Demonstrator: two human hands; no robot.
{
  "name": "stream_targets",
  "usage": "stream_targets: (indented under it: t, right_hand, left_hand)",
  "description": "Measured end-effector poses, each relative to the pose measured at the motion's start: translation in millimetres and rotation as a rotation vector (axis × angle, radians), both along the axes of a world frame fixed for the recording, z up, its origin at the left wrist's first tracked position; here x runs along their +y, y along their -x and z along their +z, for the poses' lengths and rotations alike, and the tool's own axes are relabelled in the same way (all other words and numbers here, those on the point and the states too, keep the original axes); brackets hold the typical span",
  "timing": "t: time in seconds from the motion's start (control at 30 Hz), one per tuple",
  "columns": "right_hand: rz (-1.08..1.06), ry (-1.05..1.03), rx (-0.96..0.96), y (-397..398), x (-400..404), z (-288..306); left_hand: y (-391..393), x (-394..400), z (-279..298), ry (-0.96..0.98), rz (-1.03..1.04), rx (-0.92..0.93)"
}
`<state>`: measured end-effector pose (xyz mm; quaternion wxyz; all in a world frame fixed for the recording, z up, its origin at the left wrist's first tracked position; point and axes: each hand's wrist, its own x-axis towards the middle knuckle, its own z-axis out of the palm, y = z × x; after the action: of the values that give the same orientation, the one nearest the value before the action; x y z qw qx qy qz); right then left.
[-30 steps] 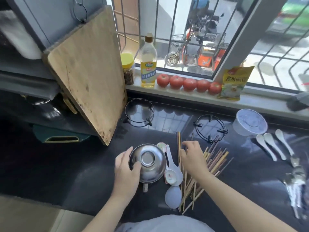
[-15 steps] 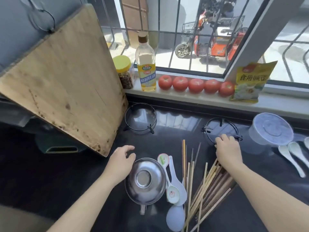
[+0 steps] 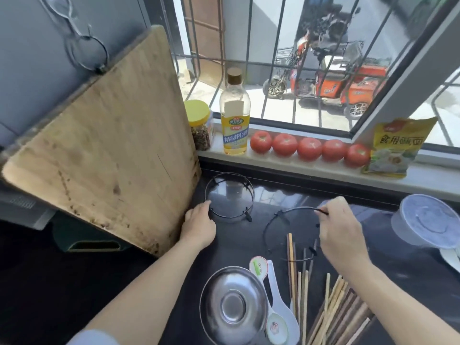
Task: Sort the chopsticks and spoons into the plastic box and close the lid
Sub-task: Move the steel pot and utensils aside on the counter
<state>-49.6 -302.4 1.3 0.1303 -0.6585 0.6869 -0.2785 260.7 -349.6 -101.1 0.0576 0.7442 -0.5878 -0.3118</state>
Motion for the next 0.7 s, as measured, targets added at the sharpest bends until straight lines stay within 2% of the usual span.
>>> stream_targets:
  t: [0.07, 0.13, 0.2, 0.23, 0.27, 0.3, 0.37, 0.4, 0.43, 0.47, 0.53, 0.7]
  right_hand:
    - [0.025, -0.108, -0.113, -27, -19, 10]
    - [0.125, -0.227, -0.306, -48, -39, 18]
    - [0.188, -0.246, -0.470, -63, -52, 23]
    - [0.210, -0.236, -0.502, -69, -54, 26]
    - [0.249, -0.223, -0.519, -74, -51, 29]
    - [0.311, -0.196, -0.514, -78, -47, 29]
    - [0.464, -0.105, -0.362, -82, -35, 22]
    - [0.548, -0.045, -0.242, -83, -30, 14]
    - [0.632, 0.014, -0.115, -82, -25, 4]
    - [0.703, 0.063, 0.003, -81, -22, -9]
    - [0.792, 0.126, 0.151, -79, -21, -28]
    - [0.818, 0.069, 0.319, -82, -45, -54]
  left_hand:
    - [-5, 8, -4, 0.062, -0.122, -0.031]
    - [-11, 13, -5, 0.076, -0.178, -0.005]
    - [-12, 18, 0, 0.037, -0.129, 0.034]
    - [-11, 21, 8, 0.033, -0.030, 0.093]
    - [-8, 24, 19, 0.047, 0.132, 0.208]
    - [-6, 28, 34, 0.054, 0.355, 0.421]
    - [0, 28, 67, -0.091, 0.790, 1.043]
    - [-1, 27, 77, -0.207, 0.890, 1.289]
    - [-2, 25, 83, -0.289, 0.926, 1.407]
    - [-2, 22, 84, -0.320, 0.899, 1.402]
    - [3, 18, 81, -0.284, 0.792, 1.205]
    - [15, -3, 63, -0.136, 0.733, 0.873]
